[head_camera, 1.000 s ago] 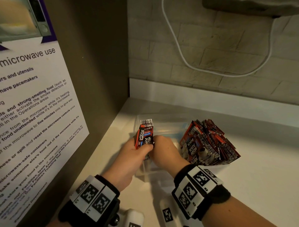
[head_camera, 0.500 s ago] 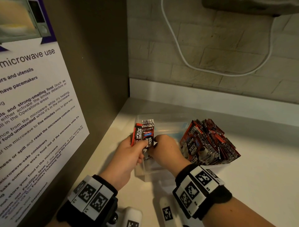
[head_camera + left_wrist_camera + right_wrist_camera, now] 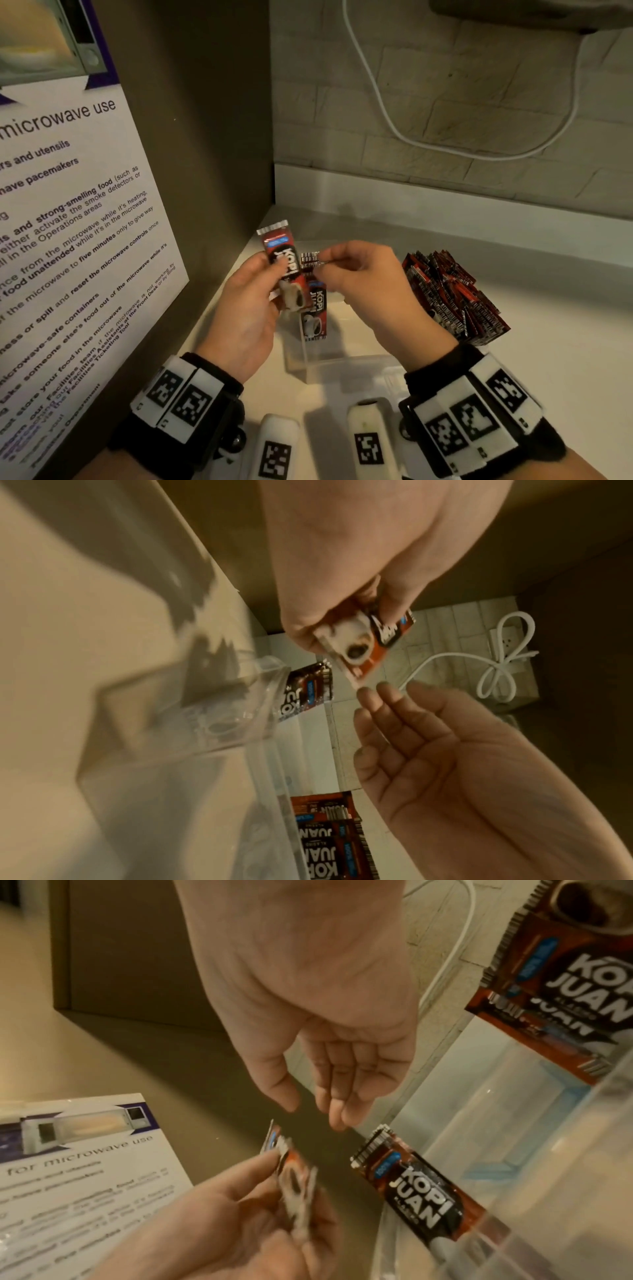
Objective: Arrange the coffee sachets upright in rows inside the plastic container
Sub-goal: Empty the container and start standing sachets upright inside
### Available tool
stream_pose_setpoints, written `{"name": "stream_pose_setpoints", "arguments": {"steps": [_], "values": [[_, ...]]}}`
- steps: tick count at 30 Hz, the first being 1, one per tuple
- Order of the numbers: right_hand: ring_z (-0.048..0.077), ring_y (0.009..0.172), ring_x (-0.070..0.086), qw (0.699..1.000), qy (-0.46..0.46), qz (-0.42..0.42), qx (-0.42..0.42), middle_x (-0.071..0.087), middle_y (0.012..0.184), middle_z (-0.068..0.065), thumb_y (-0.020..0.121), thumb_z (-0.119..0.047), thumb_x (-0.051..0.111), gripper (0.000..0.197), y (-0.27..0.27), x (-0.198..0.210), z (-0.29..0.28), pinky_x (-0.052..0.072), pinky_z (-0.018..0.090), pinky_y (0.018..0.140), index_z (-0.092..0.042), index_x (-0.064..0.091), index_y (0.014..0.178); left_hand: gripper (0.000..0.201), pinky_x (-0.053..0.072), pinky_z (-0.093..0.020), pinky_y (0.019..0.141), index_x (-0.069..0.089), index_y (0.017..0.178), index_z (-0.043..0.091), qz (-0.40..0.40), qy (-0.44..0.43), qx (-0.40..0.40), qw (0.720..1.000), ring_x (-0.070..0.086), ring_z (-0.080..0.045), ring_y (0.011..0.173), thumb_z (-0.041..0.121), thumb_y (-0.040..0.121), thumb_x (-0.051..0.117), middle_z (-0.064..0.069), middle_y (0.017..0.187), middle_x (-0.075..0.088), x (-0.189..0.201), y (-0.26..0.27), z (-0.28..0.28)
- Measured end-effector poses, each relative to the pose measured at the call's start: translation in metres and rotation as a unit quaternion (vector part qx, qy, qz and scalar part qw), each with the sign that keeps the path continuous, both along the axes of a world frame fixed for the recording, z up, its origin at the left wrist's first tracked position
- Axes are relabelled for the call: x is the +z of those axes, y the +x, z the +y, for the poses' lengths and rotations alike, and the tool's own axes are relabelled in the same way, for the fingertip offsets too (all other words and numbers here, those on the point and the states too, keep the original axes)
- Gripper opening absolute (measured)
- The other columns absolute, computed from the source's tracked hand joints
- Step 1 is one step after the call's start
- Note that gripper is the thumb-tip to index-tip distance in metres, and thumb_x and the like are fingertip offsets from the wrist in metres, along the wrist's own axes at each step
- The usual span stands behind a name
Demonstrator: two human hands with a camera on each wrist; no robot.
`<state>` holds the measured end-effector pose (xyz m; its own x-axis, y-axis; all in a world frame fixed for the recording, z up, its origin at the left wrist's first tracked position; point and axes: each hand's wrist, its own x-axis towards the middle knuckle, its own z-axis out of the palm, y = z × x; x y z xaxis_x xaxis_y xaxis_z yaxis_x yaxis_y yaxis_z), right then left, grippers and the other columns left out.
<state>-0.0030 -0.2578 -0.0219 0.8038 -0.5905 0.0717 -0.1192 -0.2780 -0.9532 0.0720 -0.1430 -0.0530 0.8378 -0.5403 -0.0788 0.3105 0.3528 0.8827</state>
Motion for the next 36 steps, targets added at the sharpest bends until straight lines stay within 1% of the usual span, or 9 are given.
{"name": "stream_pose_setpoints", "arguments": {"steps": [4, 7, 12, 17, 19, 22, 29, 33, 36], "values": [[0.006, 0.059, 0.054, 0.999, -0.017, -0.014, 0.035, 0.063, 0.067, 0.0, 0.077, -0.014, 0.076, 0.01, -0.003, -0.004, 0.006, 0.047, 0.021, 0.056, -0.011, 0.073, 0.086, 0.021, 0.05, -0.018, 0.067, 0.072, 0.077, 0.017, -0.101, 0.058, 0.029, 0.993, 0.066, -0.005, 0.071, -0.002, 0.083, 0.065, 0.0, 0.075, 0.073, -0.004, -0.003, -0.004], [0.006, 0.053, 0.055, 1.0, -0.004, -0.008, 0.03, 0.06, 0.062, 0.003, 0.076, -0.002, 0.075, 0.01, -0.003, -0.01, 0.002, 0.046, 0.018, 0.053, -0.008, 0.069, 0.08, 0.019, 0.049, -0.012, 0.061, 0.068, 0.089, 0.012, -0.107, 0.07, 0.044, 0.991, 0.066, -0.002, 0.065, -0.003, 0.078, 0.07, 0.004, 0.066, 0.07, -0.004, -0.006, -0.005], [0.005, 0.045, 0.059, 0.997, 0.046, 0.068, -0.015, 0.064, 0.056, 0.0, 0.081, 0.004, 0.068, 0.016, -0.009, -0.022, -0.012, 0.04, 0.014, 0.042, -0.007, 0.063, 0.07, 0.051, 0.041, -0.017, 0.079, 0.05, 0.126, 0.029, -0.113, 0.153, 0.038, 0.981, 0.052, -0.002, 0.108, 0.016, 0.082, 0.073, 0.009, 0.122, 0.055, -0.014, -0.004, -0.007], [0.018, 0.052, 0.06, 0.982, 0.06, 0.177, -0.008, 0.064, 0.061, 0.012, 0.082, 0.002, 0.067, 0.018, -0.006, -0.039, -0.017, 0.048, 0.025, 0.047, -0.005, 0.06, 0.067, 0.07, 0.04, 0.0, 0.054, 0.024, 0.151, 0.027, -0.093, 0.194, -0.054, 0.975, 0.044, 0.014, 0.087, 0.011, 0.092, 0.06, 0.009, 0.134, 0.037, -0.032, 0.001, -0.016], [0.021, 0.055, 0.062, 0.979, 0.058, 0.196, -0.005, 0.065, 0.064, 0.013, 0.082, 0.001, 0.068, 0.021, -0.001, -0.044, -0.015, 0.048, 0.024, 0.046, -0.008, 0.059, 0.066, 0.068, 0.047, -0.003, 0.063, 0.027, 0.15, 0.031, -0.093, 0.194, -0.07, 0.974, 0.056, 0.004, 0.099, 0.019, 0.093, 0.061, 0.008, 0.139, 0.044, -0.036, 0.002, -0.02], [0.023, 0.057, 0.064, 0.977, 0.039, 0.208, -0.003, 0.068, 0.069, 0.015, 0.081, -0.001, 0.068, 0.019, 0.005, -0.049, -0.013, 0.05, 0.025, 0.046, -0.009, 0.059, 0.068, 0.052, 0.052, -0.03, 0.093, 0.043, 0.142, 0.037, -0.131, 0.222, -0.045, 0.965, 0.06, -0.012, 0.113, 0.038, 0.092, 0.057, 0.0, 0.137, 0.054, -0.041, 0.006, -0.024], [0.028, 0.07, 0.071, 0.968, -0.072, 0.242, -0.001, 0.072, 0.075, 0.013, 0.074, -0.011, 0.075, 0.014, 0.01, -0.054, -0.011, 0.059, 0.045, 0.071, -0.01, 0.061, 0.076, 0.042, 0.053, -0.022, 0.074, 0.047, 0.141, 0.031, -0.137, 0.249, -0.019, 0.959, 0.063, -0.015, 0.107, 0.027, 0.099, 0.05, -0.002, 0.135, 0.055, -0.046, 0.015, -0.029], [0.025, 0.086, 0.067, 0.945, -0.12, 0.303, 0.021, 0.068, 0.091, 0.008, 0.057, -0.024, 0.087, 0.056, 0.009, -0.05, -0.012, 0.057, 0.037, 0.075, -0.012, 0.053, 0.101, 0.04, 0.051, -0.024, 0.08, 0.048, 0.141, 0.028, -0.126, 0.244, -0.02, 0.961, 0.062, -0.016, 0.11, 0.025, 0.101, 0.048, -0.003, 0.134, 0.055, -0.044, 0.013, -0.029], [0.02, 0.084, 0.062, 0.912, -0.175, 0.365, 0.072, 0.06, 0.087, 0.0, 0.06, -0.024, 0.086, 0.049, 0.012, -0.049, -0.01, 0.05, 0.026, 0.067, -0.014, 0.053, 0.096, 0.035, 0.05, -0.026, 0.087, 0.052, 0.136, 0.025, -0.127, 0.237, -0.026, 0.963, 0.061, -0.016, 0.111, 0.025, 0.102, 0.045, -0.003, 0.132, 0.057, -0.042, 0.009, -0.029]]}}
